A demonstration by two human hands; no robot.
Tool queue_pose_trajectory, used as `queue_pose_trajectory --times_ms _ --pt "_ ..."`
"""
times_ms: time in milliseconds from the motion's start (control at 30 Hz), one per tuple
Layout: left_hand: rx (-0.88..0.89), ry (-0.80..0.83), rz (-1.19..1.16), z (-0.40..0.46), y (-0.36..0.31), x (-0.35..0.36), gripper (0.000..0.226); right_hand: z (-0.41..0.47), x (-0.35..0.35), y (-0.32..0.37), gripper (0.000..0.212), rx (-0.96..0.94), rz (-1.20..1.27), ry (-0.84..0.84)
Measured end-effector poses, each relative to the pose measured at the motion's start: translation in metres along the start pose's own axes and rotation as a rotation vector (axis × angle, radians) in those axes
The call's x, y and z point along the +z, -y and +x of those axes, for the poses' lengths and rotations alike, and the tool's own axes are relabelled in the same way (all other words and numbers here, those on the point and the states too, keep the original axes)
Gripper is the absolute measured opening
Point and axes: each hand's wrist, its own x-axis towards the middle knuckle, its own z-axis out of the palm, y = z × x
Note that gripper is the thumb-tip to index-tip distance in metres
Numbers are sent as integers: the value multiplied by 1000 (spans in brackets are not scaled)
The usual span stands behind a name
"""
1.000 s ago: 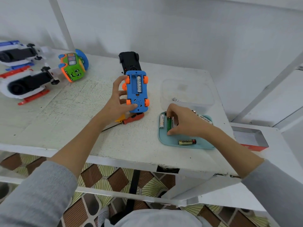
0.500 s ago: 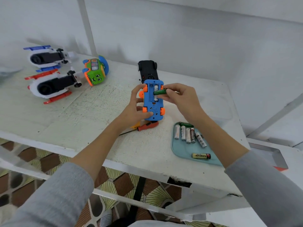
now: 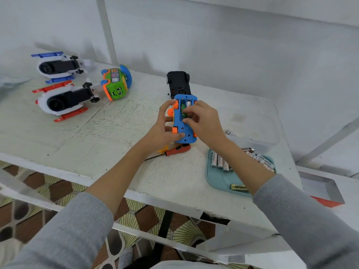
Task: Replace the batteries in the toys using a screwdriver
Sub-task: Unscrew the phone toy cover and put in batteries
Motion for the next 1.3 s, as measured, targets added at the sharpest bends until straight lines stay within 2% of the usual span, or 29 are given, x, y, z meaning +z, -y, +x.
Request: queue_pose_trajectory --times_ms 467,767,933,1167,1300 --pt "-1 -2 -16 2 1 -3 89 8 10 -6 9 -1 -31 70" --pt "12 -9 15 3 1 -2 90 4 6 -3 26 -128 -146 190" --pt "18 0 28 4 1 -2 89 5 -2 -8 14 -81 -98 211" --pt "48 2 56 5 2 -3 88 16 -6 -3 10 43 -60 199" --pt "54 1 75 6 3 -2 88 21 -4 2 11 83 -118 199"
